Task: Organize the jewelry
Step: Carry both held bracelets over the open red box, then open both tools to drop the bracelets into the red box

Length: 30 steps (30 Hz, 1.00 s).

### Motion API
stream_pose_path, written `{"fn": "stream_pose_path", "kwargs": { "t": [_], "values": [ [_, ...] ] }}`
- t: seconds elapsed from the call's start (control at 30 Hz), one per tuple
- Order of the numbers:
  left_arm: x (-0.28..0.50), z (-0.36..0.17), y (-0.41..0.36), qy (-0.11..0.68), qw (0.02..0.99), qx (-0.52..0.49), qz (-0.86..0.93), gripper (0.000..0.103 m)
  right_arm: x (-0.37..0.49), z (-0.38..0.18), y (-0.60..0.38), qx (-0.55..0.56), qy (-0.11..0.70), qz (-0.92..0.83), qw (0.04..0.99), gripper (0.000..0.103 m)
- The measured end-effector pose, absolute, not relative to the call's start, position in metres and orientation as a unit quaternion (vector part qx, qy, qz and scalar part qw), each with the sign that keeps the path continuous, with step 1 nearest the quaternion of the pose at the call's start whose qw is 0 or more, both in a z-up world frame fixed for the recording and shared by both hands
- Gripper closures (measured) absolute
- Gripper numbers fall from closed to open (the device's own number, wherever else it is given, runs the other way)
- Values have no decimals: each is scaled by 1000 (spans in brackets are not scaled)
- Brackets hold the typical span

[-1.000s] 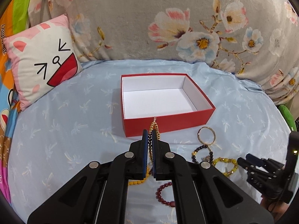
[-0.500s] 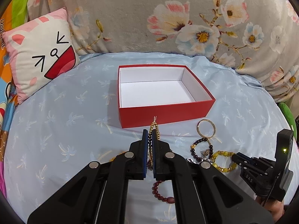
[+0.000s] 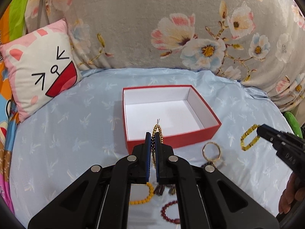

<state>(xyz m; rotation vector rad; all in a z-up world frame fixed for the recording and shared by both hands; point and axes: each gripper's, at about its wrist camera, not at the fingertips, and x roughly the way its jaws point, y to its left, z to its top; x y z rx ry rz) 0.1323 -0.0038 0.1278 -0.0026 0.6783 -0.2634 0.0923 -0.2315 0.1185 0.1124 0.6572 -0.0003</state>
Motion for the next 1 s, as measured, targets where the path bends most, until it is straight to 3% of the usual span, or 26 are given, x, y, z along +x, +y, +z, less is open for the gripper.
{"fn": "stream_pose_path", "kwargs": {
  "t": [0.33,0.87,0.93,1.0],
  "values": [
    [220,140,-22,328,934,-7,-140,99,185,155,-214,53,296,38,953,92],
    [323,78,-34,392,909,-14,-140,99,320,76,-211,80,389,56,916,92],
    [326,75,-33,392,910,-19,-133,89,322,73,-214,78,385,42,919,86],
    [327,74,-28,388,913,-28,-123,60,320,74,-218,80,380,36,921,73]
  ]
}}
